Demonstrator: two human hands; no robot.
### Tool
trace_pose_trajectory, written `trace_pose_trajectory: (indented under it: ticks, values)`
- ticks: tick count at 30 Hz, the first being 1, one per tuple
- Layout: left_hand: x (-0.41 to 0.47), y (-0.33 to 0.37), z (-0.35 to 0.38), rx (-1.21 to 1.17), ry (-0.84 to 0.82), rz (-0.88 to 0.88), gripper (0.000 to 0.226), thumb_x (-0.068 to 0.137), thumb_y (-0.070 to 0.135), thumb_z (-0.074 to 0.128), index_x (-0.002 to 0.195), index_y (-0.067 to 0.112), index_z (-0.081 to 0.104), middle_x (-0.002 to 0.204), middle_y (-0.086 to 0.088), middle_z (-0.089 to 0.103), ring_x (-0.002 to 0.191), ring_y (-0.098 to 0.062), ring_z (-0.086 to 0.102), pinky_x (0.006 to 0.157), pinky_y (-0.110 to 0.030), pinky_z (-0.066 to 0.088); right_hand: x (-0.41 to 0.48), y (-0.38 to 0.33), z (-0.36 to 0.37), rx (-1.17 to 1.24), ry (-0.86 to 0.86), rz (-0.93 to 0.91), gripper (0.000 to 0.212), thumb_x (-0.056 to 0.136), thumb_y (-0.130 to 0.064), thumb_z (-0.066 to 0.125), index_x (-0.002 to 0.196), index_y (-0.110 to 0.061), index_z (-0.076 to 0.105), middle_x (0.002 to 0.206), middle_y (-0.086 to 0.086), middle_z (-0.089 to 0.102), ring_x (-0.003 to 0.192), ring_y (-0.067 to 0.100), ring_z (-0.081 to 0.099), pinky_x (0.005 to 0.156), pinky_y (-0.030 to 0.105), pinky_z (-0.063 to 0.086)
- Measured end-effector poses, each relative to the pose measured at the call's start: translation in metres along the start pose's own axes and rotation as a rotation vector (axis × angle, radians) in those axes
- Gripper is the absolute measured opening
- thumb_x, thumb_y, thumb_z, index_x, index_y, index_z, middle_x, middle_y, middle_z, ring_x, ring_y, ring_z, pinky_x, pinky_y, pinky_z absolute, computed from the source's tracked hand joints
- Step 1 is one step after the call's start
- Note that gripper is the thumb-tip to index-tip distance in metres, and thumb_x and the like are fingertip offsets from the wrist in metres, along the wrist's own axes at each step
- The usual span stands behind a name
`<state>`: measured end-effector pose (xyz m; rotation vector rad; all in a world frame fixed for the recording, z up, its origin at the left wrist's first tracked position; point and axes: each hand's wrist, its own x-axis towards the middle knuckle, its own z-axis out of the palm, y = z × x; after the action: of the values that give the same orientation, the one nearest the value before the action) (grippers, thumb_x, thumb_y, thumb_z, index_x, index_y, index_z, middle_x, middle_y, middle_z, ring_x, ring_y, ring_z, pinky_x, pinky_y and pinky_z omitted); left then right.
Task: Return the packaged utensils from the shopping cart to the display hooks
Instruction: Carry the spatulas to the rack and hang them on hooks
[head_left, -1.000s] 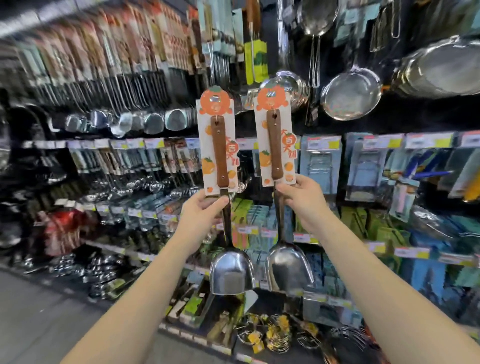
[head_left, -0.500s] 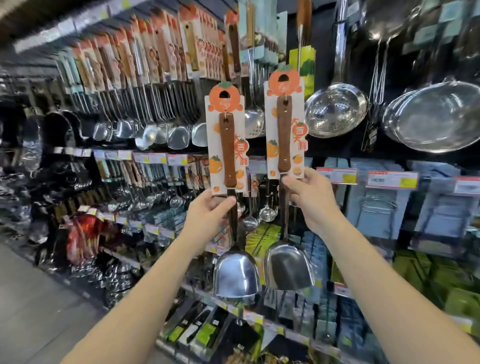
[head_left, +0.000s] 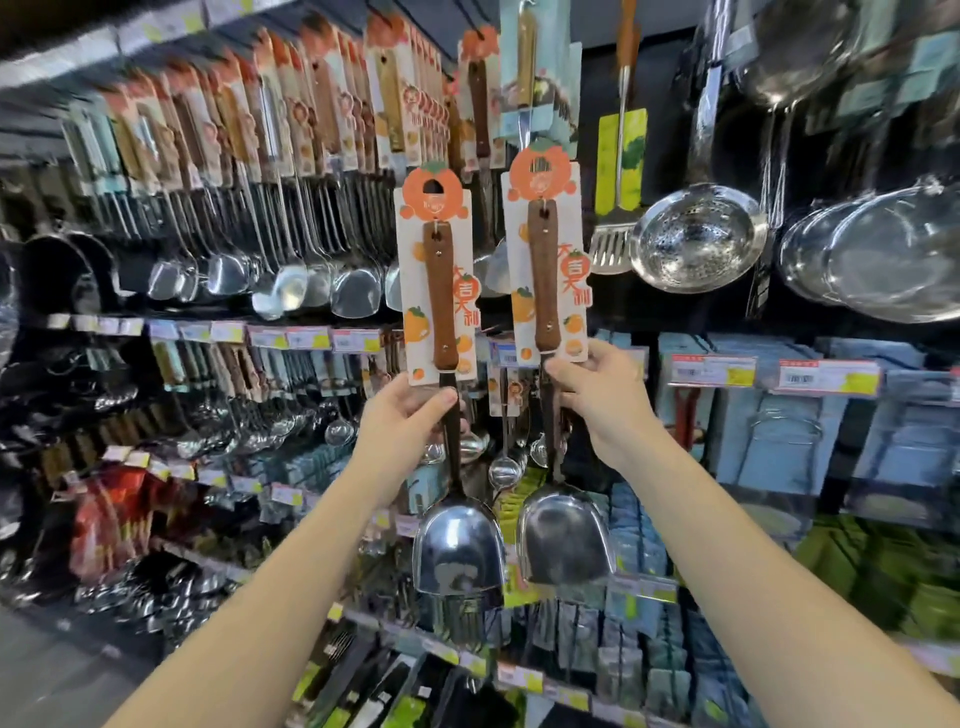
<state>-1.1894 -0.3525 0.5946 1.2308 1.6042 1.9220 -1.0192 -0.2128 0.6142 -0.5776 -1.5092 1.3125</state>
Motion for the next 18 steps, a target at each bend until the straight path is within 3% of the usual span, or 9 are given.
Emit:
trace_pose_trajectory:
  ticks: [3, 6, 11, 14, 18]
  values:
    - [0.015, 0.0, -0.027, -0.022, -0.035, 0.003, 0.023, 0.099, 0.012, 0.068, 0.121, 0.019, 0.068, 0.098, 0.007, 0.081, 0.076, -0.008, 0.078, 0.06, -0.018, 0.057, 0.004, -0.001, 0.027, -0.003, 0.049, 0.001, 0.019, 0.097, -0.005, 0.065, 0.112, -0.012, 0.073, 0.111, 0.011, 0.079, 0.11, 0.04, 0.07, 0.095, 0.058, 0.056]
    - [0.033, -0.001, -0.056, -0.005, -0.078, 0.026, 0.022, 0.098, 0.014, 0.068, 0.119, 0.022, 0.068, 0.095, 0.012, 0.081, 0.079, -0.003, 0.076, 0.066, -0.019, 0.06, 0.009, -0.003, 0.056, -0.011, 0.098, 0.005, 0.019, 0.097, -0.007, 0.066, 0.114, -0.013, 0.073, 0.11, 0.008, 0.079, 0.111, 0.036, 0.071, 0.101, 0.06, 0.055]
    - [0.063, -0.005, -0.104, -0.005, -0.147, 0.056, 0.018, 0.098, 0.019, 0.069, 0.115, 0.027, 0.07, 0.099, 0.009, 0.081, 0.092, -0.009, 0.076, 0.082, -0.036, 0.061, 0.013, -0.002, 0.104, 0.001, 0.172, -0.002, 0.018, 0.098, -0.001, 0.064, 0.109, -0.011, 0.074, 0.109, 0.01, 0.079, 0.108, 0.034, 0.074, 0.099, 0.055, 0.057]
    - [0.076, -0.006, -0.126, -0.014, -0.198, 0.076, 0.018, 0.099, 0.018, 0.068, 0.112, 0.03, 0.069, 0.099, 0.01, 0.081, 0.088, -0.006, 0.077, 0.082, -0.034, 0.061, 0.015, -0.001, 0.128, -0.021, 0.201, -0.003, 0.018, 0.098, -0.003, 0.064, 0.113, -0.006, 0.073, 0.11, 0.011, 0.079, 0.108, 0.036, 0.073, 0.1, 0.057, 0.056]
    - [0.091, -0.009, -0.15, -0.062, -0.243, 0.074, 0.019, 0.1, 0.013, 0.066, 0.117, 0.02, 0.07, 0.099, 0.0, 0.081, 0.087, -0.019, 0.079, 0.08, -0.035, 0.063, 0.02, -0.002, 0.155, -0.057, 0.207, -0.023, 0.019, 0.097, -0.005, 0.065, 0.113, -0.011, 0.074, 0.111, 0.007, 0.079, 0.107, 0.031, 0.074, 0.101, 0.056, 0.056]
